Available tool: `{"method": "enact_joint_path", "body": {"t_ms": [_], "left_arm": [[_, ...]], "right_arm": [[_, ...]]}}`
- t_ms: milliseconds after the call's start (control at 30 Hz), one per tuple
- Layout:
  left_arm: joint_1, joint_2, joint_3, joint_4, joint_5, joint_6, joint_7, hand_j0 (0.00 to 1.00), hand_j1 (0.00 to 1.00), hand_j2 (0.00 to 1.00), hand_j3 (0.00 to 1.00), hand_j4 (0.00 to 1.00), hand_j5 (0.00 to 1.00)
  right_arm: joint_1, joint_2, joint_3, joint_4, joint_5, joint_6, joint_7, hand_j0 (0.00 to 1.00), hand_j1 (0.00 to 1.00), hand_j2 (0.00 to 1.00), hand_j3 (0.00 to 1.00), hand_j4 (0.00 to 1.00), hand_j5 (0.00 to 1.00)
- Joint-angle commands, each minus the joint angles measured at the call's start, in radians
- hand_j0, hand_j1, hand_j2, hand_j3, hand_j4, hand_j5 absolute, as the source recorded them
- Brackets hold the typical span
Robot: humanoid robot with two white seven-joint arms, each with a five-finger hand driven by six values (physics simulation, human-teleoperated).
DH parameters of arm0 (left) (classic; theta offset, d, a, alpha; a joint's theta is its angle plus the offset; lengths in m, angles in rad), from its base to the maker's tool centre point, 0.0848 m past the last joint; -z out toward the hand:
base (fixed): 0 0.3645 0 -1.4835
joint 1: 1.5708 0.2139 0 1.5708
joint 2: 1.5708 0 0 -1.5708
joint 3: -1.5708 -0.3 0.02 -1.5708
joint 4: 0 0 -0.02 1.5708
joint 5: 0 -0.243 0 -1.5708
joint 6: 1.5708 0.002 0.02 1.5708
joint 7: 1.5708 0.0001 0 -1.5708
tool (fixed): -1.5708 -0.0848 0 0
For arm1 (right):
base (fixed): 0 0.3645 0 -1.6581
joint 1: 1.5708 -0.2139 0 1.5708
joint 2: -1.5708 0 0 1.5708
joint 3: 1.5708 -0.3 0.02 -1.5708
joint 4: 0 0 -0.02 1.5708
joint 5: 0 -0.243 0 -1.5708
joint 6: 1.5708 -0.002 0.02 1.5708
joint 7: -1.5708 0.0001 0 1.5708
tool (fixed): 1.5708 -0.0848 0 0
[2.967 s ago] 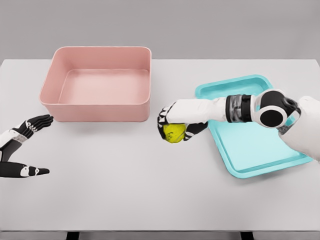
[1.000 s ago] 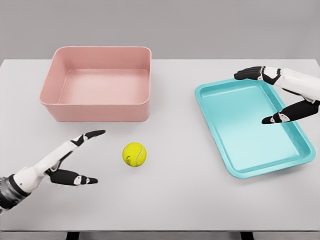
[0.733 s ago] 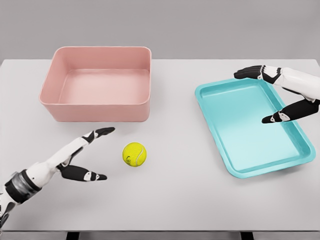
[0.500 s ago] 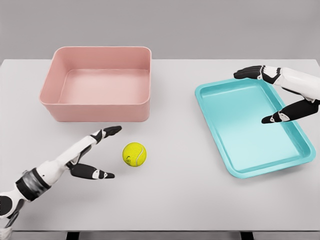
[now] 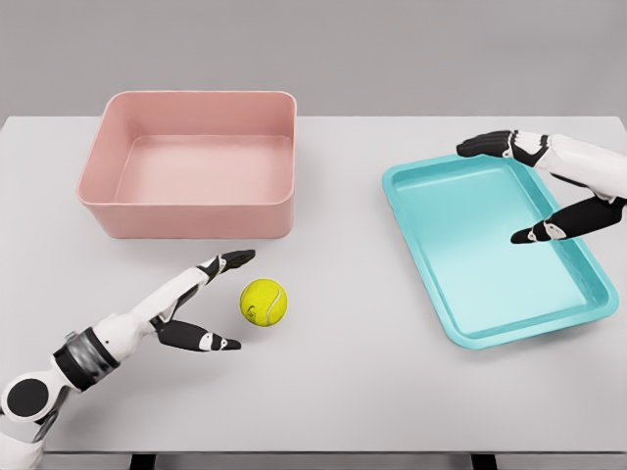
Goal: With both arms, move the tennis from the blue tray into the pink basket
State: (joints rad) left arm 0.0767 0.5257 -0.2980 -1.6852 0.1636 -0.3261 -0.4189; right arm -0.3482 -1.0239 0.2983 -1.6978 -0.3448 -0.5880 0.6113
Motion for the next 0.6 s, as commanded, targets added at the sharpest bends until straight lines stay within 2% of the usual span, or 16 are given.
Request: {"method": "enact_joint_path", "body": {"t_ms": [0, 333, 433, 567], "left_arm": [[0.000, -0.001, 0.002, 0.001, 0.001, 0.001, 0.000, 1.00, 1.00, 1.00, 1.00, 1.00, 1.00], [-0.006, -0.007, -0.004, 0.001, -0.001, 0.001, 0.000, 1.00, 1.00, 1.00, 1.00, 1.00, 1.00], [-0.017, -0.046, -0.004, 0.013, -0.038, 0.002, 0.000, 1.00, 1.00, 1.00, 1.00, 1.00, 1.00], [-0.025, -0.052, -0.010, 0.028, -0.041, 0.002, 0.000, 1.00, 1.00, 1.00, 1.00, 1.00, 1.00]], "right_arm": [[0.000, -0.001, 0.001, 0.000, -0.008, 0.004, 0.000, 1.00, 1.00, 1.00, 1.00, 1.00, 1.00], [-0.002, -0.007, -0.001, -0.002, -0.008, 0.004, 0.000, 1.00, 1.00, 1.00, 1.00, 1.00, 1.00], [-0.002, -0.002, 0.001, 0.000, -0.008, 0.007, 0.000, 1.00, 1.00, 1.00, 1.00, 1.00, 1.00], [-0.002, -0.002, 0.001, 0.000, -0.008, 0.007, 0.000, 1.00, 1.00, 1.00, 1.00, 1.00, 1.00]]}}
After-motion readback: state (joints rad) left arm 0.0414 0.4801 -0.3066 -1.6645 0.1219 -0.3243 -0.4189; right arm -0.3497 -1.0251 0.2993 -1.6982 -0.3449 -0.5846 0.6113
